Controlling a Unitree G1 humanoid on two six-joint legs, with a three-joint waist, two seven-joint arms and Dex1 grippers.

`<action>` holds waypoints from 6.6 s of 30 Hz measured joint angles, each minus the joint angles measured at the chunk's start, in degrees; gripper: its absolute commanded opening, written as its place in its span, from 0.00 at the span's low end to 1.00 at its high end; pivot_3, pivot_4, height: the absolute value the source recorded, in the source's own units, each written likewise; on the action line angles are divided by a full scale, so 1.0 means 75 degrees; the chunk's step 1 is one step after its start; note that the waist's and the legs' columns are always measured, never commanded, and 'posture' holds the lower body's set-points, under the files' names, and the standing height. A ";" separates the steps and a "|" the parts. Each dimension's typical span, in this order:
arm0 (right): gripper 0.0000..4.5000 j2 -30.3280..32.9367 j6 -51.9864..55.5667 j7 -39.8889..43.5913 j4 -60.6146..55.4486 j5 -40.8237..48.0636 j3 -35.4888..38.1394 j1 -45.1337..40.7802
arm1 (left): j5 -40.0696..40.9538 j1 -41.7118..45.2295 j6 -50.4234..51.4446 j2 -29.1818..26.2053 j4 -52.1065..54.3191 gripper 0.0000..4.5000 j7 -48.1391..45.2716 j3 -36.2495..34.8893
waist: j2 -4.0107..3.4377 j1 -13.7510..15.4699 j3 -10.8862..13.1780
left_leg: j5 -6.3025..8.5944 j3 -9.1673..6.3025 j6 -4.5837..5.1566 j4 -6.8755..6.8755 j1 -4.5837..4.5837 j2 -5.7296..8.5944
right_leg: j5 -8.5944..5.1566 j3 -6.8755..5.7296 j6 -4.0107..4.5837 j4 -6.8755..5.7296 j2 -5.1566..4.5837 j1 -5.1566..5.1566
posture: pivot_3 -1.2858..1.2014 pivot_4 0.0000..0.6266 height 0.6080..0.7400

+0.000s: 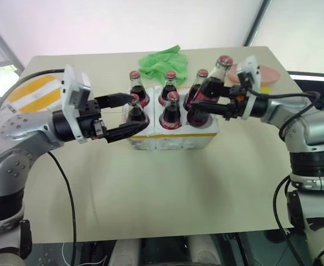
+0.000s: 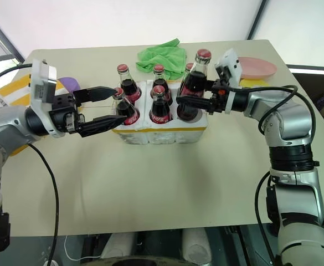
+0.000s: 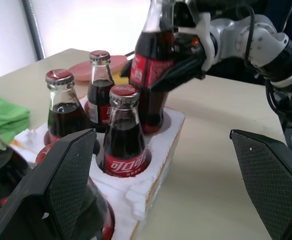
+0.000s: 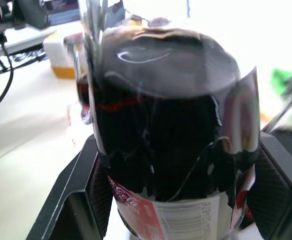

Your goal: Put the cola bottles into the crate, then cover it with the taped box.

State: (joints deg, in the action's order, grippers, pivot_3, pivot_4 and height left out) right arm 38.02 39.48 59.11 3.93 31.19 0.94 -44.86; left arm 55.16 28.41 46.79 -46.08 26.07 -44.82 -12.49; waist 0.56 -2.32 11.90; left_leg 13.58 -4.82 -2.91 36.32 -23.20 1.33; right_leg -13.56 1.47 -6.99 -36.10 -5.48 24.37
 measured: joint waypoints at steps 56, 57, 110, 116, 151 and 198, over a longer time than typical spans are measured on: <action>0.99 0.1688 0.0567 0.2422 -0.0016 0.1602 0.1591 -0.0879 | 0.0544 -0.2501 0.0699 0.0370 0.1621 1.00 0.5871 -0.5200 | 0.0014 -0.0008 -0.0009 | 0.0001 -0.0003 0.0001 0.0101 -0.0012 -0.0025 | 0.0030 0.0000 0.0025 -0.0022 0.0022 -0.0015 | 0.52 0.24 1.00; 0.99 0.1634 0.0648 0.2384 -0.0163 0.1661 0.1543 -0.0750 | 0.0829 -0.2588 0.0666 0.0696 0.1624 1.00 0.6365 -0.5635 | 0.0014 -0.0004 -0.0010 | 0.0001 0.0000 0.0001 0.0105 -0.0010 -0.0024 | 0.0030 0.0001 0.0027 -0.0021 0.0018 -0.0022 | 0.52 0.24 1.00; 0.99 0.1251 0.0243 0.2074 -0.0187 0.1278 0.0538 -0.0372 | -0.9194 -0.6442 -0.5965 -0.2494 -0.5022 1.00 0.5334 -0.1197 | 0.0092 0.0178 -0.0065 | -0.0001 0.0066 -0.0008 -0.0040 -0.0035 -0.0036 | 0.0059 -0.0009 0.0057 0.0054 -0.0015 0.0069 | 0.52 0.24 1.00; 0.99 0.1342 0.0241 0.2147 -0.0331 0.1277 0.0538 -0.0241 | -1.0008 -0.5121 -0.6869 -0.2570 -0.6418 1.00 0.5381 -0.0248 | 0.0090 0.0157 -0.0064 | 0.0002 0.0078 -0.0004 -0.0047 -0.0036 -0.0036 | 0.0062 -0.0010 0.0051 0.0053 -0.0015 0.0075 | 0.52 0.24 1.00; 1.00 0.1550 0.0517 0.1841 -0.0529 0.1410 0.0849 -0.0177 | -1.0930 -0.0966 -0.8568 -0.1973 -1.1377 0.24 0.6800 0.1868 | 0.0096 0.0184 -0.0068 | -0.0006 0.0074 -0.0009 0.0009 -0.0015 -0.0037 | 0.0068 -0.0012 0.0039 -0.0018 -0.0010 0.0057 | 0.52 0.24 1.00; 1.00 0.2483 -0.0467 0.1459 0.0098 0.0824 0.1989 0.1055 | -1.0281 0.2893 -0.6705 -0.1102 -0.3539 0.09 0.0806 0.2893 | 0.0092 0.0133 -0.0067 | -0.0006 0.0071 -0.0005 0.0111 -0.0025 -0.0036 | 0.0085 -0.0006 0.0008 -0.0019 -0.0001 0.0014 | 0.52 0.24 1.00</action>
State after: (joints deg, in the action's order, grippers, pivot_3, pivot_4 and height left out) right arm 56.64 35.97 70.06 4.66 37.38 15.86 -36.95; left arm -21.95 50.11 -3.50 -54.34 -0.48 -38.78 9.21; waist 1.25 -1.32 11.39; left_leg 13.53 -4.29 -2.95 37.15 -23.39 1.06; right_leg -12.92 1.42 -6.93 -36.25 -5.48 24.47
